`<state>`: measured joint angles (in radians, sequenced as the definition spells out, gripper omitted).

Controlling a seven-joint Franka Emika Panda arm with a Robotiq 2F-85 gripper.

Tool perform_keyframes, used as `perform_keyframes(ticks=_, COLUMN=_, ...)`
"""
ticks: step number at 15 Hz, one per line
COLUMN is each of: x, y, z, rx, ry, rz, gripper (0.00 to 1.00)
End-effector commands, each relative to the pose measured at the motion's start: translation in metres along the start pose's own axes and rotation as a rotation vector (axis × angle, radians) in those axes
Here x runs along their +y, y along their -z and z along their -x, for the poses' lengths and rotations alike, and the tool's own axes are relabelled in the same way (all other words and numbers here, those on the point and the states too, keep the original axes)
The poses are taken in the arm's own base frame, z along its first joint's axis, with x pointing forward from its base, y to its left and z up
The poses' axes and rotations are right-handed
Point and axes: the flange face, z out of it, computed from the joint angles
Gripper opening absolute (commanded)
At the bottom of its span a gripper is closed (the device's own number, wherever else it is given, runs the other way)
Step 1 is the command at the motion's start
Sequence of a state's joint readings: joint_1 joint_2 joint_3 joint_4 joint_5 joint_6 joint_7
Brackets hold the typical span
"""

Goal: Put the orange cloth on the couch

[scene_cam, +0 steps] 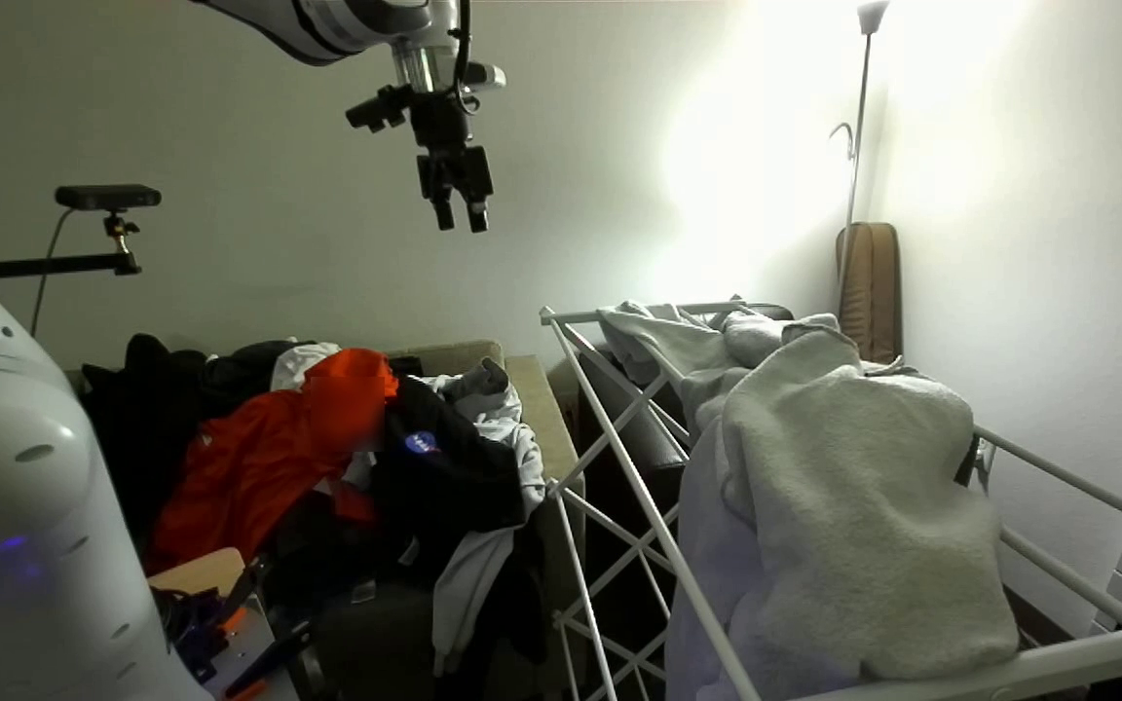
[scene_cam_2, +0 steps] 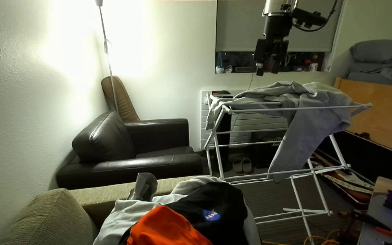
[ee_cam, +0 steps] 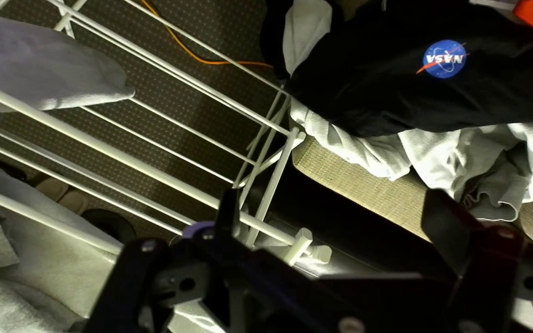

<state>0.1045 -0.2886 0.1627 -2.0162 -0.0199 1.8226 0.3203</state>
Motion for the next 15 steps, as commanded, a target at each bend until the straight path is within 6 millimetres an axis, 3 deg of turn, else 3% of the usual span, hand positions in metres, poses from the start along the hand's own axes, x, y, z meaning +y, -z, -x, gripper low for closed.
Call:
perform_keyframes(ticks=1, x=0.014, y=0.000, z=0.002, rx=0.011, ry=0.063, rz=0.054, gripper=1.00)
perform_keyframes(ticks=11, x=0.031, y=-0.007, z=0.015, rx=-0.043, ry=0.127, rz=0.055, gripper=1.00)
perform_keyframes(ticks=12, x=0.026, y=-0.008, z=0.003, rx=-0.029, ry=0.127, rz=0.067, gripper=1.00)
perform_keyframes(ticks=15, x=0.027, y=-0.008, z=0.006, rx=-0.036, ry=0.125, rz=0.069, gripper=1.00)
